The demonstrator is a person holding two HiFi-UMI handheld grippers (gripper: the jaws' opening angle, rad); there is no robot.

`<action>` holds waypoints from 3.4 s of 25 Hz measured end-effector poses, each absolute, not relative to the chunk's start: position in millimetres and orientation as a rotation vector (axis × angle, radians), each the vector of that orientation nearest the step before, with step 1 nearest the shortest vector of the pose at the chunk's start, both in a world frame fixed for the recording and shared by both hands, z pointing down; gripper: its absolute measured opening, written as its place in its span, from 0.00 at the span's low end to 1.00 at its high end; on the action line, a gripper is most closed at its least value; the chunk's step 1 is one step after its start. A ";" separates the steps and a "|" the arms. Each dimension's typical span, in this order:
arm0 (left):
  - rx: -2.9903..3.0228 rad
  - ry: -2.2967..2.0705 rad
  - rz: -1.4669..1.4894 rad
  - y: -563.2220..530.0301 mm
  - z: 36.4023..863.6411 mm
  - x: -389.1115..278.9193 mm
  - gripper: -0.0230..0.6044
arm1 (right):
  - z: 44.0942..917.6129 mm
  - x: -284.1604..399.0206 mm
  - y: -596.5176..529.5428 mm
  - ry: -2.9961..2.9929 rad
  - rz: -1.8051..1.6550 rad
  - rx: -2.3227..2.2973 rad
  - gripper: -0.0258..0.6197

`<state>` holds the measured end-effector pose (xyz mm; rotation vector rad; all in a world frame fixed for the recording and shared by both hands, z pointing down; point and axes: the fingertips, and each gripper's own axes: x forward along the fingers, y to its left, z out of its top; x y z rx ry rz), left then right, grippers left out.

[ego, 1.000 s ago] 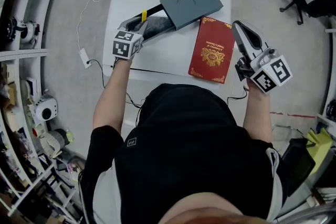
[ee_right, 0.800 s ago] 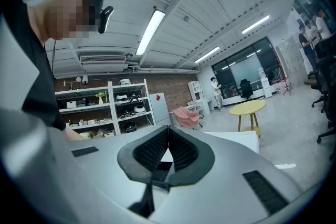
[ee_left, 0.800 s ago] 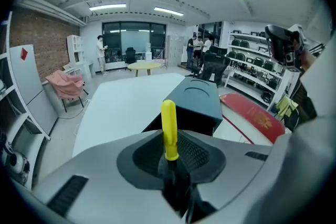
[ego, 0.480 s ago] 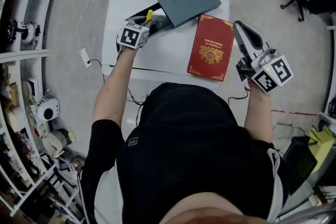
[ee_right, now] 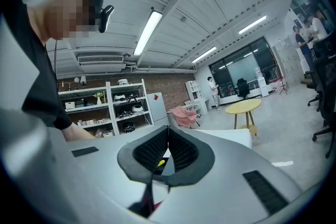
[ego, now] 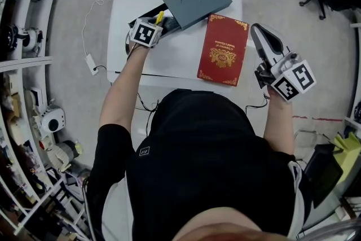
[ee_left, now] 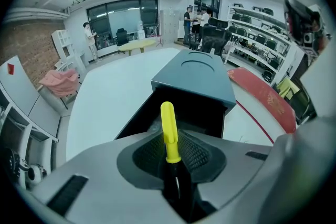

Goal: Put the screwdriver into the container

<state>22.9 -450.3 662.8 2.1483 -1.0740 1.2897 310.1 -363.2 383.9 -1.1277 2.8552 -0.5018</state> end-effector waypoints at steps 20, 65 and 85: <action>2.166 -1.362 1.027 -448.2 595.7 20.3 0.21 | 391.2 345.0 -348.6 2.871 -0.528 -1.021 0.08; 2.437 -1.834 0.005 -84.1 341.5 -52.8 0.10 | 305.9 212.9 -147.4 3.006 -0.212 -0.863 0.08; 2.304 -1.904 0.109 -40.4 354.4 43.9 0.07 | 324.8 362.4 -119.4 2.926 -0.247 -0.898 0.08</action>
